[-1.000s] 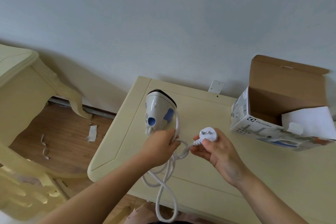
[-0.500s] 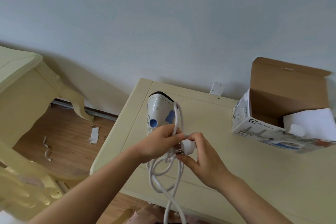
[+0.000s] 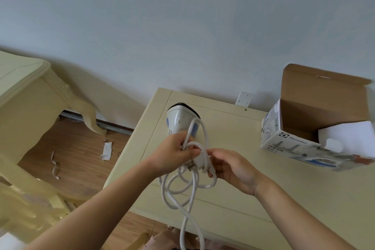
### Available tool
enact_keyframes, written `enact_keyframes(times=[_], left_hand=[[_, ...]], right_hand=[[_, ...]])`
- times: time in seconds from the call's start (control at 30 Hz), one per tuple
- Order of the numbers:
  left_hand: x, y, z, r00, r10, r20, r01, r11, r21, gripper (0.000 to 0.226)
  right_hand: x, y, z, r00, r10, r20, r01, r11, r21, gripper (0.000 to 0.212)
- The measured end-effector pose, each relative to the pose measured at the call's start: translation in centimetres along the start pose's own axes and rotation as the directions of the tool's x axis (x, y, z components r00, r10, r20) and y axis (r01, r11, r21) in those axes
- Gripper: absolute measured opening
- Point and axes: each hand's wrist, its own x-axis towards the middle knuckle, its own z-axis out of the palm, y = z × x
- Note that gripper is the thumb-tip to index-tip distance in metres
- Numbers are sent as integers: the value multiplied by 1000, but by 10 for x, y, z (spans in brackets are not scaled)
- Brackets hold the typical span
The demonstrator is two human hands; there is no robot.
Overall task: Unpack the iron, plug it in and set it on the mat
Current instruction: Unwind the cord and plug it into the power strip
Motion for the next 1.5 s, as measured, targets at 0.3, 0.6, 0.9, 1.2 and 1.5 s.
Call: enact_keyframes(times=[0.3,0.6,0.9,1.2,1.5], left_hand=[[-1,4,-6,999,-43,-7,44,993,108,22],[2,8,-13,994,-100,40,101,995,-18,14],[-3,16,-16,985,-118,130,154,936,-316,16],[-2,7,-14,995,-53,88,61,994,-89,22],[-26,-14,24,942,-198,-270,215,976,37,22]], right_hand=[[2,2,-8,981,63,-185,18,914,404,23],[-10,31,-35,794,280,-540,-79,928,365,9],[-2,32,-23,817,465,-341,-137,731,668,10],[2,36,-13,883,400,-247,2,521,853,21],[-4,42,-36,858,403,-318,125,436,891,21]])
